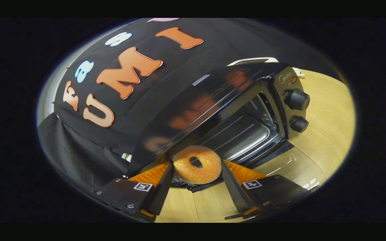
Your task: Open the toaster oven, put the food inside, and close the toaster oven door.
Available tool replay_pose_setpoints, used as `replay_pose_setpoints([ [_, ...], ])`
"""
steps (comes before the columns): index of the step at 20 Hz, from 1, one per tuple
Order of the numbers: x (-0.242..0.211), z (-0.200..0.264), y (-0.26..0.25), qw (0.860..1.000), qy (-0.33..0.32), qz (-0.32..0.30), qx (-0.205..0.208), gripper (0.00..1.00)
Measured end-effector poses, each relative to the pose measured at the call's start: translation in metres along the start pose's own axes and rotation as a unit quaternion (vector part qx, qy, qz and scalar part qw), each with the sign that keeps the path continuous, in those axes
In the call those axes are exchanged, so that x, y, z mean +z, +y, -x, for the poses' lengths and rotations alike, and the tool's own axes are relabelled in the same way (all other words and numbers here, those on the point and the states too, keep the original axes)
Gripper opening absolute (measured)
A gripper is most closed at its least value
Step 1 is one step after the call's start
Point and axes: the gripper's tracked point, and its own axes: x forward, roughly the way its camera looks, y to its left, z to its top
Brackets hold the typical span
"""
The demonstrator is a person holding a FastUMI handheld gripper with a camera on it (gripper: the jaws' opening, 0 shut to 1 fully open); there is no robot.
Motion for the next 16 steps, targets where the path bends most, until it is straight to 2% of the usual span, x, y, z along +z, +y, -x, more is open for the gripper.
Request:
replay_pose_setpoints([
  [3,0.001,0.000,0.000,1.000,-0.008,0.016,0.001,0.96],
  [12,-0.001,0.050,-0.019,0.997,-0.020,0.070,-0.029,0.98],
  [16,-0.013,0.082,-0.038,0.990,-0.021,0.127,-0.058,0.98],
])
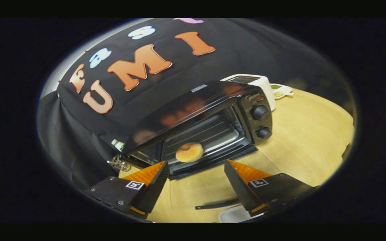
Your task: Open the toaster oven, put the food inside, and close the toaster oven door.
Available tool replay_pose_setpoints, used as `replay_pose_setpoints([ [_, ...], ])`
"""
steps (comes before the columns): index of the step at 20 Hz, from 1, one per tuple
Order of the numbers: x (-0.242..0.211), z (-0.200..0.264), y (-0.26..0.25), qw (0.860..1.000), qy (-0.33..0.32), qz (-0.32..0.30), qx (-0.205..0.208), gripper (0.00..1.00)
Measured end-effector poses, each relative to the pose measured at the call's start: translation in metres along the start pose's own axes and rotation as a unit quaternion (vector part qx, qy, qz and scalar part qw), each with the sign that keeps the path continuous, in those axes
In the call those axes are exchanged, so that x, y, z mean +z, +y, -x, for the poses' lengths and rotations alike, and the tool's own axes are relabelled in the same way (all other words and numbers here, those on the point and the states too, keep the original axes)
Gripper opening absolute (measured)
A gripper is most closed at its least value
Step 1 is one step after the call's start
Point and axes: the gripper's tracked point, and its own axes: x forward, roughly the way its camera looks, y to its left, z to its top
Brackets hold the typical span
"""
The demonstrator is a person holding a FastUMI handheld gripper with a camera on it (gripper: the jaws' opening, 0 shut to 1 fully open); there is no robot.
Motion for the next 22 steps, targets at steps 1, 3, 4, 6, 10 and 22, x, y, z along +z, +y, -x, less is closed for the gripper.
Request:
replay_pose_setpoints([
  [1,-0.006,0.007,-0.005,1.000,0.003,0.027,-0.009,0.98],
  [3,-0.021,0.019,-0.013,0.996,0.014,0.084,-0.025,0.98],
  [4,-0.027,0.025,-0.018,0.993,0.018,0.109,-0.033,0.98],
  [6,-0.043,0.035,-0.022,0.989,0.029,0.139,-0.042,0.98],
  [10,-0.074,0.047,-0.029,0.986,0.056,0.152,-0.048,0.99],
  [22,-0.124,0.039,-0.050,0.966,0.130,0.212,-0.072,0.99],
])
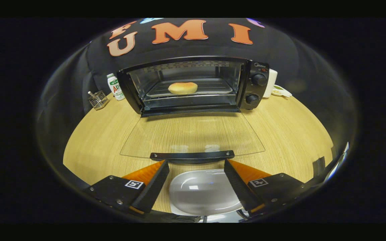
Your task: Open the toaster oven, put the food inside, and close the toaster oven door.
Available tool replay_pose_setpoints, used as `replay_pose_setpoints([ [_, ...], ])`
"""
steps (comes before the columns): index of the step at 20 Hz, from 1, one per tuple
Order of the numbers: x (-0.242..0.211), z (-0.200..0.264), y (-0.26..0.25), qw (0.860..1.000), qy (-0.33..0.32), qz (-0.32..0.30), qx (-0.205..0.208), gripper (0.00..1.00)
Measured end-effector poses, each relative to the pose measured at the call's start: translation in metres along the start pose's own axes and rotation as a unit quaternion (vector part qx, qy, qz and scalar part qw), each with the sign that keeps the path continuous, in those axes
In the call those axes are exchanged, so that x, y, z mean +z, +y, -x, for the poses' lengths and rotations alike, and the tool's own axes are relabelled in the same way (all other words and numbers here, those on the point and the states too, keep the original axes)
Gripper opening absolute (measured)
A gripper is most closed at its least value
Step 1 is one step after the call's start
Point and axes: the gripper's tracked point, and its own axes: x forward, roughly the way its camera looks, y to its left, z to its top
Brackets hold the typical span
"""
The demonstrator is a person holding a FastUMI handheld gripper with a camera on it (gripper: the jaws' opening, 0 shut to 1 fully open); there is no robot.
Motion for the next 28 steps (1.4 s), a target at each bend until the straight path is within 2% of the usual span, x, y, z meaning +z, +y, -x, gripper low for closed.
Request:
replay_pose_setpoints([
  [4,-0.003,-0.009,0.003,1.000,0.016,0.012,0.000,0.99],
  [10,0.011,0.001,0.003,1.000,-0.001,0.013,-0.004,0.99],
  [28,0.117,0.039,0.005,0.995,-0.097,-0.030,0.003,0.99],
])
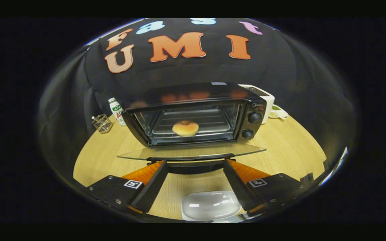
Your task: Open the toaster oven, put the food inside, and close the toaster oven door.
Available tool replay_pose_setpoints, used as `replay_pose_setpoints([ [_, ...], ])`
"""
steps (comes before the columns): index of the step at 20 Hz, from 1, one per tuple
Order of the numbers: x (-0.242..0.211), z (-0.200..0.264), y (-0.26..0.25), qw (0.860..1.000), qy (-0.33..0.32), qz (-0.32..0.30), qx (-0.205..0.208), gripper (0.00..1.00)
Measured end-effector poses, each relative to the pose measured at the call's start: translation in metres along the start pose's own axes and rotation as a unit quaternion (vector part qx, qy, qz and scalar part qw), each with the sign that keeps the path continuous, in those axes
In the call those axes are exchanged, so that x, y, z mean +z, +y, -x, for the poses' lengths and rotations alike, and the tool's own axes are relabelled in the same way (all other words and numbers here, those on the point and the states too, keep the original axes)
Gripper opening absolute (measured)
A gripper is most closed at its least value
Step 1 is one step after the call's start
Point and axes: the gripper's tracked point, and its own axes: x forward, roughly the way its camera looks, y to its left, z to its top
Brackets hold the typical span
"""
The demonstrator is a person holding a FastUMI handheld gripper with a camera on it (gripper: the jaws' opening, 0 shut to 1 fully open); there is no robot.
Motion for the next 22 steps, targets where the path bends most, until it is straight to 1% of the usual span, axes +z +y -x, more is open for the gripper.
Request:
replay_pose_setpoints([
  [5,0.036,-0.009,0.001,1.000,-0.029,-0.007,0.006,1.00],
  [10,0.069,-0.025,0.001,0.997,-0.052,-0.044,0.024,1.00],
  [14,0.085,-0.036,-0.004,0.998,-0.057,-0.028,0.012,1.00],
  [16,0.096,-0.039,0.004,0.997,-0.064,-0.030,0.019,1.00],
  [22,0.136,-0.014,0.020,0.994,-0.101,-0.018,0.027,0.99],
])
